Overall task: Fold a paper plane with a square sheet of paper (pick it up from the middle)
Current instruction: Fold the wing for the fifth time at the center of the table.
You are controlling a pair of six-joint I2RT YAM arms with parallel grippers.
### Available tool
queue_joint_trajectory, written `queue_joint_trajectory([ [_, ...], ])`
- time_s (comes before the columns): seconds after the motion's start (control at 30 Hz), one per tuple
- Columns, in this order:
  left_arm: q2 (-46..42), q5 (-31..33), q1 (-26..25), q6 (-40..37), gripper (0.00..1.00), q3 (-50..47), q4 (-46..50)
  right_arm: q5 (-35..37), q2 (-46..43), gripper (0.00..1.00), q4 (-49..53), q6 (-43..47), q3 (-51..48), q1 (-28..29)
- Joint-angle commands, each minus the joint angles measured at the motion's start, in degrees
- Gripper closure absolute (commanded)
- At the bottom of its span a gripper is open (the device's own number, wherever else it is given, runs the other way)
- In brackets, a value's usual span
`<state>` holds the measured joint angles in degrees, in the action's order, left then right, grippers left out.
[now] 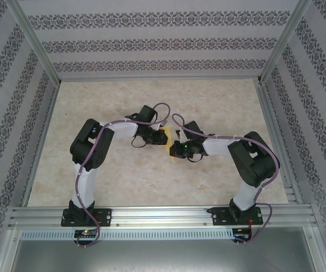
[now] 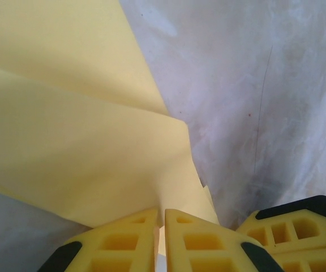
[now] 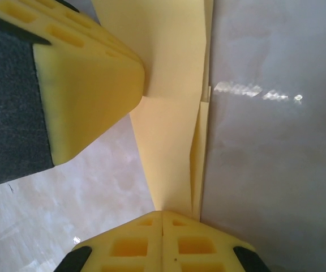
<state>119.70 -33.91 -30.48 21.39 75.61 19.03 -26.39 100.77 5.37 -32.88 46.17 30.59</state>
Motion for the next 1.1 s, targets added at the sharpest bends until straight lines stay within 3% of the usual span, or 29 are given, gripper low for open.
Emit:
queue_joint_trajectory([
  [0.0, 2.0, 6.1, 1.6, -0.6, 0.87, 1.7, 1.2, 5.7, 3.9, 0.94, 12.1, 2.4, -2.7, -0.4],
  [0.77, 8.9, 6.0, 8.7, -4.7, 0.88, 12.0, 5.9, 6.4, 4.6, 0.93, 12.6, 2.8, -4.9, -0.4],
  [1.07, 11.2, 8.9, 11.0, -5.3, 0.88, 15.4, 7.5, 6.7, 4.7, 0.93, 12.6, 2.8, -5.5, -0.4],
])
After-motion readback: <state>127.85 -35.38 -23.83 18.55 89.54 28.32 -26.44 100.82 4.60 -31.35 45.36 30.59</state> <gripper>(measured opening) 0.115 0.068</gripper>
